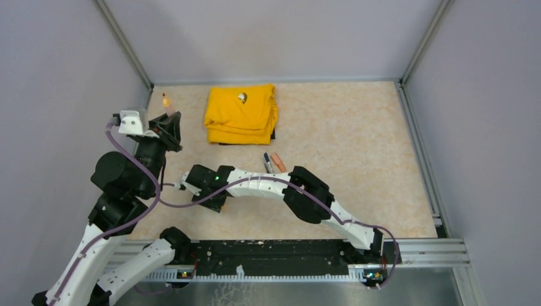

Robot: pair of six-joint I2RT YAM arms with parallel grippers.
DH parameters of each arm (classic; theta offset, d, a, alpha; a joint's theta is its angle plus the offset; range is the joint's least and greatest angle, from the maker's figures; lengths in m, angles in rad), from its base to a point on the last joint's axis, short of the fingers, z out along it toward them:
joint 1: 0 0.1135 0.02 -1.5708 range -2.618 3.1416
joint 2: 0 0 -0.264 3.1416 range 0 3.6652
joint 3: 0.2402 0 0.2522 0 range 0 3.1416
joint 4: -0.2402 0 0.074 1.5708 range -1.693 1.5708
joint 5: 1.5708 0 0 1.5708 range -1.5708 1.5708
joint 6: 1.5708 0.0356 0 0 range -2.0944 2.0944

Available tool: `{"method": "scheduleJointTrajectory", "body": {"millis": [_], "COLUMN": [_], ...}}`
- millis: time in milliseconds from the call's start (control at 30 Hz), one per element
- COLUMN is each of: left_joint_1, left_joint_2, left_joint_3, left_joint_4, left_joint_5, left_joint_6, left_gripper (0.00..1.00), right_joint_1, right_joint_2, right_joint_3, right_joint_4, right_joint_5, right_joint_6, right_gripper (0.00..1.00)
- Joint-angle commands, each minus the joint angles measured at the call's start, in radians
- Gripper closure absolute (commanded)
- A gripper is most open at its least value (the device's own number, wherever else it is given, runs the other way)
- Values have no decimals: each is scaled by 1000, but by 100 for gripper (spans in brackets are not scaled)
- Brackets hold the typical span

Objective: Insert the pens into the pen caps

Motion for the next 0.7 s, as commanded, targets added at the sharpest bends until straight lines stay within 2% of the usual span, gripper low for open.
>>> {"method": "scheduleJointTrajectory", "body": {"millis": [0, 133, 333, 500, 667], "left_joint_1": [2, 1, 1, 1, 1], "left_joint_2": [7, 11, 22, 47, 62], "left_joint_3": [-4, -4, -12, -18, -34], "left_joint_4": [6, 6, 6, -5, 15], "left_joint_5": [-6, -2, 0, 19, 27], "left_joint_6": [-5, -5, -15, -18, -17], "left_gripper": [96, 96, 95, 94, 94], "right_joint_1": [15, 14, 13, -32, -119], "right_joint_2": [46, 54, 31, -126, -406], "right_joint_3": [55, 62, 40, -133, -415], "right_joint_4": [-83, -118, -120, 75, 344], "right_joint_5": [57, 62, 36, -26, -19], "right_joint_6": [-19, -20, -13, 47, 163], "right_gripper": [56, 58, 76, 89, 97]}}
